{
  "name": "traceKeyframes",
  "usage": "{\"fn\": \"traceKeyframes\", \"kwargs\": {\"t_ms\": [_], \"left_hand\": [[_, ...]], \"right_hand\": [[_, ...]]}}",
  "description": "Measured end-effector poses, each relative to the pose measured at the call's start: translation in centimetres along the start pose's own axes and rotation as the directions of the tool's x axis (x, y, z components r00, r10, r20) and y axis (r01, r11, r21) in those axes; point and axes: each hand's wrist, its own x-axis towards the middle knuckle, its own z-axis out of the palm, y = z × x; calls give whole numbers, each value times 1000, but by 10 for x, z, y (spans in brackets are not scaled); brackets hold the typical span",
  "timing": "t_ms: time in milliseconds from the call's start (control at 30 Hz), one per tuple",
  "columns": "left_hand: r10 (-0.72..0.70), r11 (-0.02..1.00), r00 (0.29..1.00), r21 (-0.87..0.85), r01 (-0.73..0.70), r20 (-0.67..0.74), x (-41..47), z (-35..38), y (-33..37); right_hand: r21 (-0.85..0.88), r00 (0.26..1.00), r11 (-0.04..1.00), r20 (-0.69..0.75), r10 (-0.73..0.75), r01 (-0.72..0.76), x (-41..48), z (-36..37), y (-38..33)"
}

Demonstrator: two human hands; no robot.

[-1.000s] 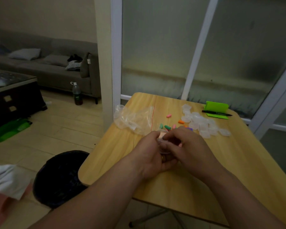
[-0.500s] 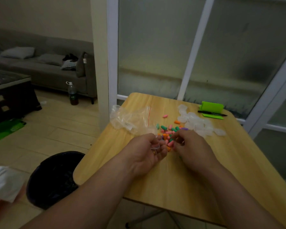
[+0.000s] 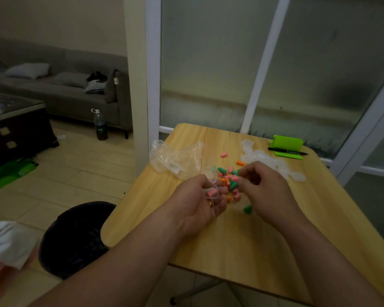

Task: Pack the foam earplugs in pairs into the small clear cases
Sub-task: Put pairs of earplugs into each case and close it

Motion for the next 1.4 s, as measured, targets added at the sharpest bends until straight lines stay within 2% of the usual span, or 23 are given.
{"fn": "traceKeyframes", "kwargs": {"t_ms": [167,300,600,767,900,967,1067,1200,1333,1400], "left_hand": [[-13,999,997,42,10,74,-3,3,-1],[-24,995,990,102,9,140,-4,4,-3],[-22,990,996,140,9,87,-1,4,-6],[-36,990,995,138,22,97,1,3,-5],[-61,986,990,164,40,126,-3,6,-5],[-72,984,989,171,49,129,-3,6,-6],[-86,986,989,156,66,123,-2,6,-8],[-100,993,990,75,93,97,3,2,-8],[-82,996,992,35,79,94,9,0,-7],[-75,997,990,34,72,117,8,3,-8]], "right_hand": [[210,999,977,32,-36,29,-8,-5,-18],[127,988,989,125,-90,74,-12,-1,-21],[33,977,995,190,-99,94,-17,5,-23],[108,985,992,153,-80,63,-14,6,-17],[175,1000,985,12,-16,14,-9,2,-13],[191,999,982,36,3,-10,-8,2,-13],[183,991,983,129,-40,16,-11,0,-17],[164,985,981,121,-120,99,-22,-6,-22],[-15,953,978,227,-200,209,-37,-5,-20],[-43,953,974,218,-209,223,-40,-5,-20]]}}
